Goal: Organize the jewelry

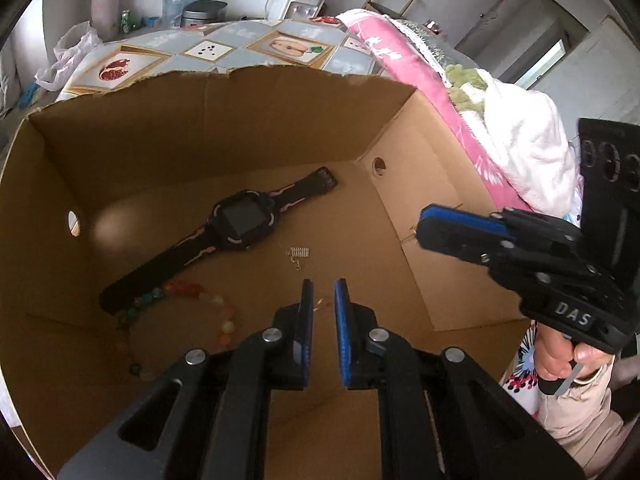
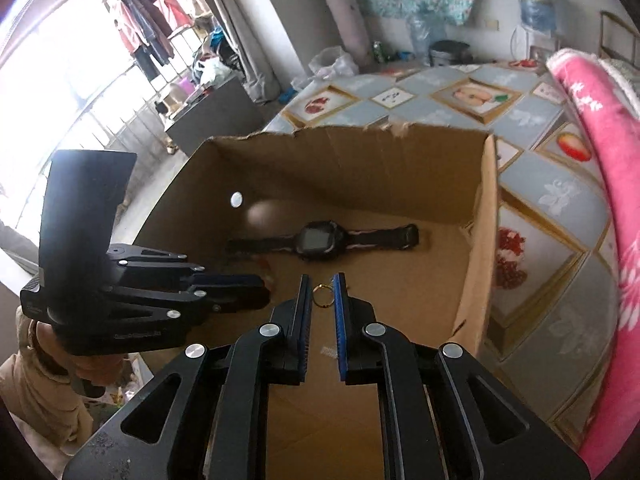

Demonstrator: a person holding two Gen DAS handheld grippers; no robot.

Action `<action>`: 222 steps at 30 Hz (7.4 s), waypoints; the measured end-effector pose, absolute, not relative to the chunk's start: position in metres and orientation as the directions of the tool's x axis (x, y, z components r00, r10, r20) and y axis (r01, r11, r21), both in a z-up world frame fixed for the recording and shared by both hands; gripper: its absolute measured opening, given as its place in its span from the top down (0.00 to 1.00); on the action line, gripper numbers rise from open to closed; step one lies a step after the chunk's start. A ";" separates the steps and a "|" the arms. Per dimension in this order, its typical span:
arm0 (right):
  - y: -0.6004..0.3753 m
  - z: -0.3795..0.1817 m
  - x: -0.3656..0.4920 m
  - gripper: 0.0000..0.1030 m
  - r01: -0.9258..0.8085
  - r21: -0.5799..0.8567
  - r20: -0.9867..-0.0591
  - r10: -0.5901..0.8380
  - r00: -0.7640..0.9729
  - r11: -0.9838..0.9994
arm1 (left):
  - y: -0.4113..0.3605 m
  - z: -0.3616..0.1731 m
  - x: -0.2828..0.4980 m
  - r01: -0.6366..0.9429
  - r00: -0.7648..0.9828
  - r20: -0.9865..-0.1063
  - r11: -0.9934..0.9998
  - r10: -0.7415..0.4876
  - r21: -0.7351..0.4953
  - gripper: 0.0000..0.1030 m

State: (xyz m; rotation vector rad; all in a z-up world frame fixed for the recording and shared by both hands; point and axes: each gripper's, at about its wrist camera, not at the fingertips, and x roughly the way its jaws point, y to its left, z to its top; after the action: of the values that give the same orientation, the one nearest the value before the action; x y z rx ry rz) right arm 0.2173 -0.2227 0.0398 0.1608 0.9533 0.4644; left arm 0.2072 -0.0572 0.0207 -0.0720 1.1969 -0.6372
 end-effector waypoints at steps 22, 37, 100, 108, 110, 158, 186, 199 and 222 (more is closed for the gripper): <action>-0.266 0.096 0.074 0.69 -0.313 0.421 -0.468 0.500 0.729 0.851 | 0.045 0.100 0.076 0.481 0.587 -0.556 0.806 -0.589 -0.346 0.48; -0.215 -0.021 0.086 0.67 -0.092 0.291 -0.773 0.291 0.564 0.952 | 0.024 -0.024 0.030 0.418 0.511 -0.760 0.889 -0.401 -0.187 0.41; -0.257 -0.051 0.070 0.93 -0.119 0.671 -0.649 0.657 0.383 0.732 | -0.077 -0.041 -0.006 0.738 0.363 -0.722 0.654 -0.589 -0.163 0.77; -0.276 -0.052 0.062 0.89 -0.080 0.712 -0.614 0.673 0.412 0.698 | -0.074 -0.041 -0.003 0.715 0.360 -0.731 0.675 -0.579 -0.182 0.77; -0.280 -0.053 0.061 0.87 -0.073 0.715 -0.612 0.673 0.416 0.695 | -0.074 -0.041 -0.002 0.714 0.359 -0.732 0.675 -0.579 -0.185 0.77; -0.315 -0.063 0.049 0.83 -0.012 0.709 -0.598 0.609 0.521 0.705 | -0.106 -0.041 0.013 0.776 0.399 -0.772 0.631 -0.495 -0.003 0.74; -0.320 -0.061 0.047 0.83 0.000 0.693 -0.607 0.584 0.539 0.720 | -0.108 -0.039 0.011 0.772 0.378 -0.792 0.635 -0.480 -0.017 0.85; -0.311 -0.045 0.041 0.83 0.000 0.656 -0.629 0.546 0.553 0.755 | -0.088 -0.039 0.016 0.739 0.392 -0.766 0.670 -0.509 -0.066 1.00; -0.202 -0.018 0.068 0.68 -0.202 0.392 -0.713 0.435 0.550 0.897 | -0.067 -0.040 0.005 0.695 0.405 -0.750 0.709 -0.524 -0.119 0.83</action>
State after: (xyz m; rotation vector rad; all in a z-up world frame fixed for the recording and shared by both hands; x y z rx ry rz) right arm 0.0679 -0.2016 -0.0180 0.2786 0.9155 0.3828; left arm 0.0053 -0.0666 -0.0403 0.2257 0.8566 -0.7774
